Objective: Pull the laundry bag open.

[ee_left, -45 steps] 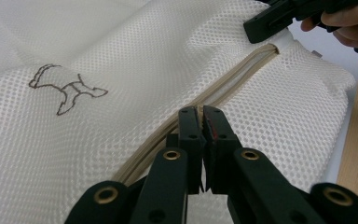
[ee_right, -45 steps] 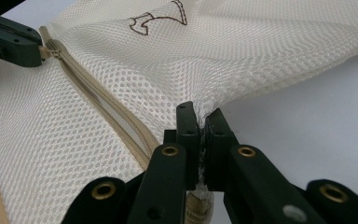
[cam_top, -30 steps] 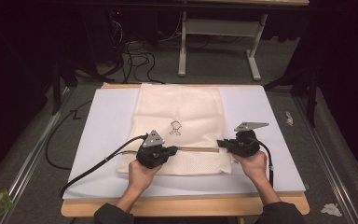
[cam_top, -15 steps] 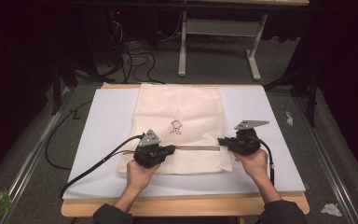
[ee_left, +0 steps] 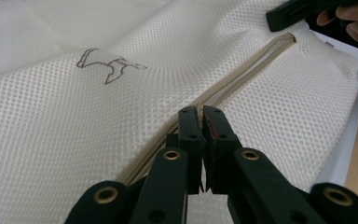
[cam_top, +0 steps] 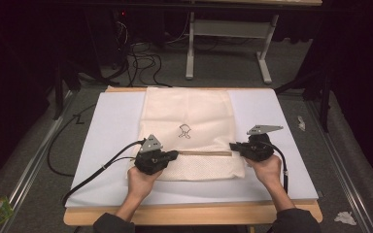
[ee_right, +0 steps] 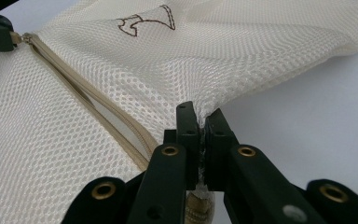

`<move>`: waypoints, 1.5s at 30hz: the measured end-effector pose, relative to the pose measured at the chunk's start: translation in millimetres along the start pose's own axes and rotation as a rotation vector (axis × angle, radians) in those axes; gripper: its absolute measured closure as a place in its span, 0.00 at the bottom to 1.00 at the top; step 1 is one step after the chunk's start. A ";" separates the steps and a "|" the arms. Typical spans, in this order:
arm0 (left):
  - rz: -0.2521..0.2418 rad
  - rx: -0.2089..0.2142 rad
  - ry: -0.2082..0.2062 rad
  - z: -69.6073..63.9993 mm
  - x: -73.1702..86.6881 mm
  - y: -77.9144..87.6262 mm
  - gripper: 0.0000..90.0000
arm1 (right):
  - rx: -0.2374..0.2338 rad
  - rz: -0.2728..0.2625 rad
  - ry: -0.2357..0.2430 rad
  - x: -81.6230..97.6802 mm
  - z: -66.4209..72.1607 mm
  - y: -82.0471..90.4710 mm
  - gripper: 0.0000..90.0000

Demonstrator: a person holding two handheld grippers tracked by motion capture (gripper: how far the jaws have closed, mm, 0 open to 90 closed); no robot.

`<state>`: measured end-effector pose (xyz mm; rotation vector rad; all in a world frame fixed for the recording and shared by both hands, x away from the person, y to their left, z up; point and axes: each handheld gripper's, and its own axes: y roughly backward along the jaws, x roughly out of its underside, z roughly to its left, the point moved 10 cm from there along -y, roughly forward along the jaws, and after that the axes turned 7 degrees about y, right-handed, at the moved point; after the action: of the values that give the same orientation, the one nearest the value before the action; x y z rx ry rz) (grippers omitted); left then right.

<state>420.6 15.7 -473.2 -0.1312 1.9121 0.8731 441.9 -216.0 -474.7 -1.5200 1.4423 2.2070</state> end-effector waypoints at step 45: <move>-0.044 -0.062 0.061 28.5 10.2 32.9 0.97 | 0.009 -0.014 -0.011 -0.7 -5.2 6.0 0.98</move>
<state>422.1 60.4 -471.8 -0.2390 1.9314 0.9086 442.5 -222.8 -470.6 -1.5080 1.4326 2.1946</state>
